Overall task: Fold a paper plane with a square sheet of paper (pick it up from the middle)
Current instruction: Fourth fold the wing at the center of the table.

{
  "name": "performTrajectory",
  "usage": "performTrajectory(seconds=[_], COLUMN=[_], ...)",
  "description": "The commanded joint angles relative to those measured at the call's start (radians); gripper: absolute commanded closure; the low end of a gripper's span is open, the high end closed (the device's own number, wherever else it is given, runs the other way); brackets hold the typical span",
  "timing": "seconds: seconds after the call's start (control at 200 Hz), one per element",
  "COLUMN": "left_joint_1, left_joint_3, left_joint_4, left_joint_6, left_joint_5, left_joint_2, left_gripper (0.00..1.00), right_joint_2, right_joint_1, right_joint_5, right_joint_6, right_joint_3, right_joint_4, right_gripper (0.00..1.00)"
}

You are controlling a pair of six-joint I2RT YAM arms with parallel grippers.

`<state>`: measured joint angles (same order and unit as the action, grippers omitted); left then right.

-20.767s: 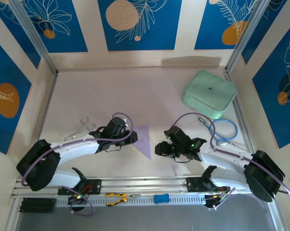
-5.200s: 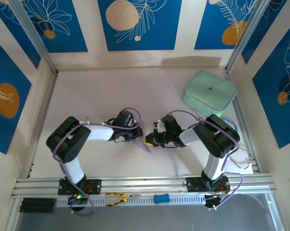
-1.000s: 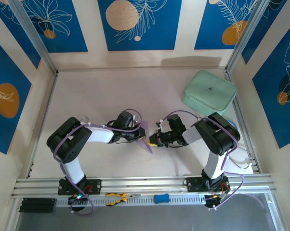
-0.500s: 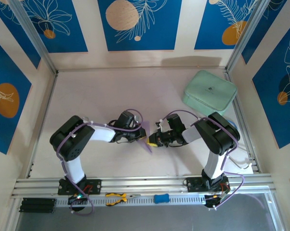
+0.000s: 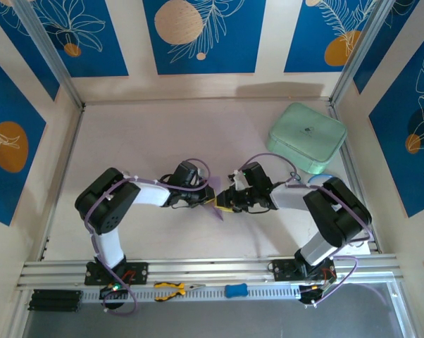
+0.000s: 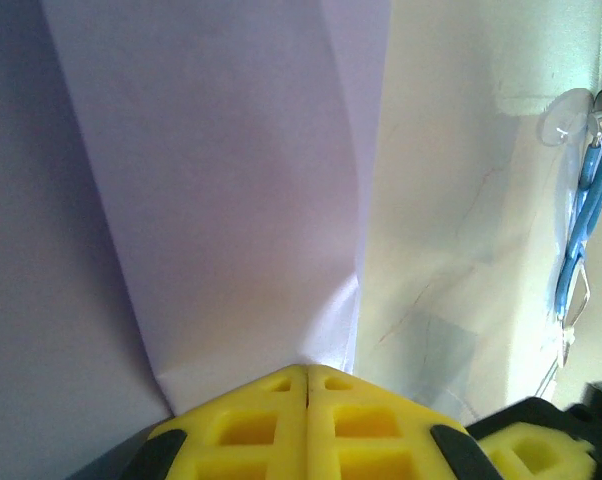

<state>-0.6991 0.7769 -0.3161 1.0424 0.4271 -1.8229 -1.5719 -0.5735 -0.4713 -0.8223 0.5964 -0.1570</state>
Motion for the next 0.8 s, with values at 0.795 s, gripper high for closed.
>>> performTrajectory(seconds=[0.795], left_joint_1=[-0.007], left_joint_3=[-0.005], left_joint_4=[0.045], left_joint_6=[0.002], left_joint_5=[-0.001], left_joint_2=[-0.029], left_gripper=[0.97], right_joint_2=[-0.028], right_joint_1=[-0.1], right_joint_5=[0.213], right_joint_6=[0.055], right_joint_3=[0.081], right_joint_4=[0.262], right_gripper=[0.71])
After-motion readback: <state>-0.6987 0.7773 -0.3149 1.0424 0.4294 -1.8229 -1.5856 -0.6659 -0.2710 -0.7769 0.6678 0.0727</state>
